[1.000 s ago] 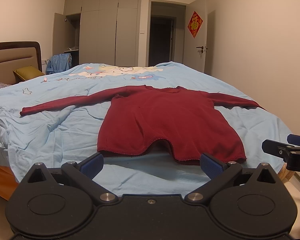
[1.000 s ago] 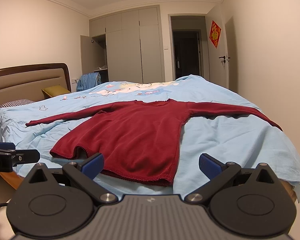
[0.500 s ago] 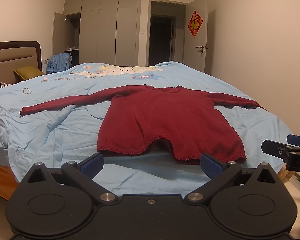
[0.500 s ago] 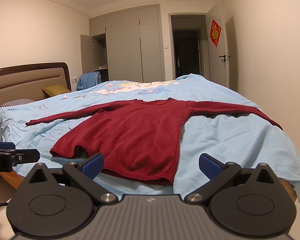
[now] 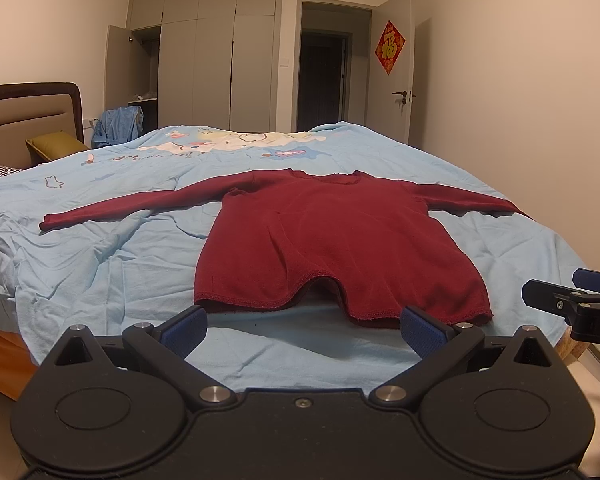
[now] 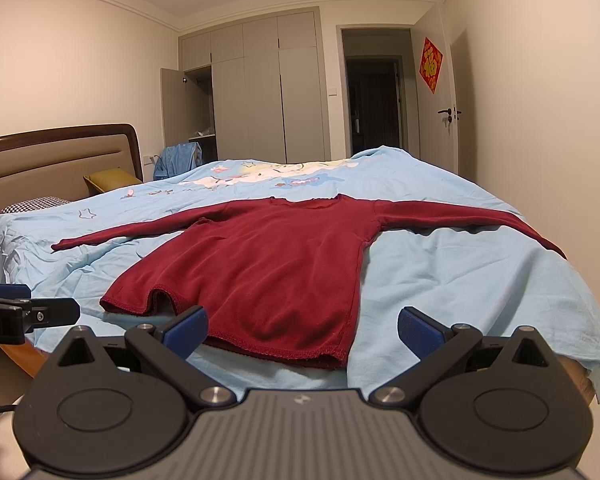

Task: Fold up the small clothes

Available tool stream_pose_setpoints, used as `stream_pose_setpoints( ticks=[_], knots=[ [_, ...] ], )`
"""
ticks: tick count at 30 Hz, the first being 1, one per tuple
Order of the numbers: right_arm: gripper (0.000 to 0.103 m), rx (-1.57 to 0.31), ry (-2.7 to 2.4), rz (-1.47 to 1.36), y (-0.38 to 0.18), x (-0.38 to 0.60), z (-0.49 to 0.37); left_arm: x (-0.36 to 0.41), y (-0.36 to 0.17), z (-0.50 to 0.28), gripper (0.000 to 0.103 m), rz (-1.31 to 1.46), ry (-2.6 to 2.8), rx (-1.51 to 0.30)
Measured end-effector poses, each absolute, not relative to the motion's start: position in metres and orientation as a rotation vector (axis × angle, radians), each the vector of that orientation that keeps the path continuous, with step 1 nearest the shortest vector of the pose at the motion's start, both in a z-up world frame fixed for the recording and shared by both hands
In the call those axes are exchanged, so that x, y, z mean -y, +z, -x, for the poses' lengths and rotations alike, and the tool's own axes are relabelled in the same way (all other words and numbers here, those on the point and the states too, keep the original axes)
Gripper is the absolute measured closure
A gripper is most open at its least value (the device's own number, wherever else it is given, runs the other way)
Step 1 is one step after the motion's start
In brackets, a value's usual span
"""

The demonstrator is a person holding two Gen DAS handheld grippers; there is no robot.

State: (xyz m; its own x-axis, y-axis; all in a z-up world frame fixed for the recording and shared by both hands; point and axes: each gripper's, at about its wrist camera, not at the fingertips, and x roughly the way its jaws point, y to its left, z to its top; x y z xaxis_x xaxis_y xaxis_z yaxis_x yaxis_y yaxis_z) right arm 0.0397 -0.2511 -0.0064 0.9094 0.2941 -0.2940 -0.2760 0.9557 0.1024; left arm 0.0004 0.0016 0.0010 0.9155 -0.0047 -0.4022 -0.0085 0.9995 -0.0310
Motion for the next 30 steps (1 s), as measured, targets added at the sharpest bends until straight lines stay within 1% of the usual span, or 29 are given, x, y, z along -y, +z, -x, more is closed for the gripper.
stream_pose_setpoints(
  ticks=[30],
  knots=[
    [0.0, -0.318, 0.299, -0.06, -0.0089, 0.2503, -0.0406, -0.0015, 0.0009, -0.0006, 0.001, 0.031, 0.002, -0.416]
  ],
)
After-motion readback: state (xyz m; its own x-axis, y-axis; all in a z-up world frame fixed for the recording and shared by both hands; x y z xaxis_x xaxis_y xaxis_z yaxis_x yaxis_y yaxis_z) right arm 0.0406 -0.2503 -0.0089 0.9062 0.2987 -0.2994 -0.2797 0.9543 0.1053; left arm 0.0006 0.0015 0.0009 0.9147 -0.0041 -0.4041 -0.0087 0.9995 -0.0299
